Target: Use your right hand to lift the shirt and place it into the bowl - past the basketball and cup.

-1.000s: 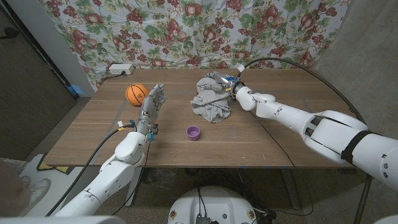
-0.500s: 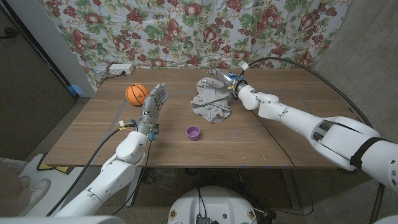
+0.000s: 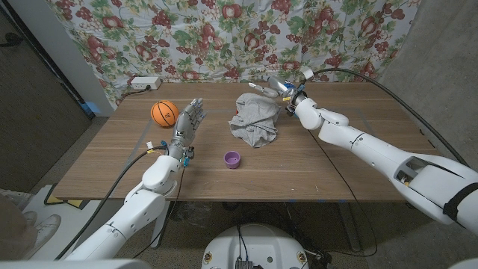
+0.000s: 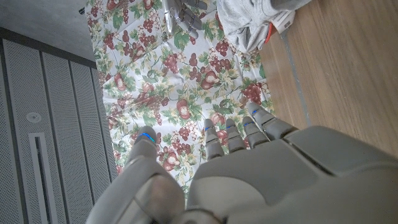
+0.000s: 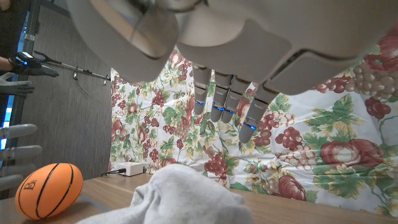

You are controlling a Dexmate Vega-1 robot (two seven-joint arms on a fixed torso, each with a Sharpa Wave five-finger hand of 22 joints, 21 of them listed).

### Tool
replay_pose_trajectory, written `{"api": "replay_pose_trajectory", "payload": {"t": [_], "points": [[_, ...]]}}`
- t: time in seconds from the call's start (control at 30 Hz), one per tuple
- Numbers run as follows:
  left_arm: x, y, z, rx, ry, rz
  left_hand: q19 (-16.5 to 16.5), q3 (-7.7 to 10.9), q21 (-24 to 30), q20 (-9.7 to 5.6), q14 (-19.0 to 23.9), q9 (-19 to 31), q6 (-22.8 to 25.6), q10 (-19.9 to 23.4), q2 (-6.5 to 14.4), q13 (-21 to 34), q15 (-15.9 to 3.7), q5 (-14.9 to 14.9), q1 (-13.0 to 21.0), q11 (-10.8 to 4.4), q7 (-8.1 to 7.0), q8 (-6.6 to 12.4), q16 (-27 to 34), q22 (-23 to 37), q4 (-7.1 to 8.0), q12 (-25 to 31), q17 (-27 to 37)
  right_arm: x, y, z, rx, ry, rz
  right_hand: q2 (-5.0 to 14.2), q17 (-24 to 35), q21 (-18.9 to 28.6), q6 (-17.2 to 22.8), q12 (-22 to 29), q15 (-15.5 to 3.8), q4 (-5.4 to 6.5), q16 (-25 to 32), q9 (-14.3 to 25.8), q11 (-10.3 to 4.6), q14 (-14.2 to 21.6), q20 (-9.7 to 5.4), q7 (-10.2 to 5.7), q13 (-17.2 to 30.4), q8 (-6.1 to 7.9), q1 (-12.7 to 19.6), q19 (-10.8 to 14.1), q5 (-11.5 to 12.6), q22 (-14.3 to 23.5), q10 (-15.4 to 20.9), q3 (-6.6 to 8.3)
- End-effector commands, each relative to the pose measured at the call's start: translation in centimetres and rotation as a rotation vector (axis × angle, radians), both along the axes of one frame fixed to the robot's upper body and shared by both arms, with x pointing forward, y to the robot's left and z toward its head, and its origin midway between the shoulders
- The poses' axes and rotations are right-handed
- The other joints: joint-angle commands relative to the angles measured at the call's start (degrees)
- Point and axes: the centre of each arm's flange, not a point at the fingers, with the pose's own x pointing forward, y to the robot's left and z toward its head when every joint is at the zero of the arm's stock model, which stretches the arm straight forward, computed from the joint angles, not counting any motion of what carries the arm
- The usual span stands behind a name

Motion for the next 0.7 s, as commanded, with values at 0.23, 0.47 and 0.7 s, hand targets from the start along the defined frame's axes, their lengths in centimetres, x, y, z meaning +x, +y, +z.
{"api": "replay_pose_trajectory", "payload": {"t": [0.23, 0.47, 0.7], "points": [[0.3, -1.3, 1.2, 0.030, -0.009, -0.009, 0.25, 0.55, 0.02, -0.48, -0.10, 0.28, 0.42, 0.09, 0.31, 0.19, -0.23, -0.08, 0.11, 0.22, -0.01, -0.10, 0.09, 0.21, 0.04, -0.10, 0.25, -4.1, -6.1, -0.3, 0.253, 0.073, 0.143, -0.15, 0.01, -1.08, 0.00, -0.97, 0.36, -0.14, -0.49, -0.56, 0.88, 0.67, 0.29, 0.76, -1.00, -0.35, -1.65, 0.39, -0.41, 0.20, 0.11, -0.53], [0.3, -1.4, 1.6, 0.030, -0.014, -0.001, 0.26, 0.56, 0.02, -0.50, -0.13, 0.28, 0.40, 0.19, 0.32, 0.19, -0.25, -0.08, 0.11, 0.16, -0.04, -0.12, 0.08, 0.21, 0.05, -0.06, 0.25, -5.7, -8.4, -1.1, 0.325, 0.060, 0.143, -0.11, -0.01, -1.49, -0.36, -1.28, 0.57, -0.11, -0.69, -0.84, 1.00, 0.75, 0.22, 1.05, -1.42, -0.55, -2.26, 0.48, -0.53, 0.21, 0.22, -0.63], [0.3, -1.3, 1.9, 0.039, -0.020, 0.004, 0.25, 0.56, 0.02, -0.51, -0.17, 0.28, 0.43, 0.09, 0.32, 0.19, -0.19, -0.09, 0.11, 0.24, -0.01, -0.12, 0.07, 0.21, 0.05, -0.10, 0.25, -6.5, -10.4, -2.7, 0.434, 0.088, 0.187, -0.04, -0.07, -3.03, -1.50, -1.74, -0.54, -0.02, -1.57, -1.89, -1.77, 0.95, 0.80, 0.83, -2.65, -1.05, -4.64, 0.90, -0.81, 0.24, 2.19, -1.03]]}}
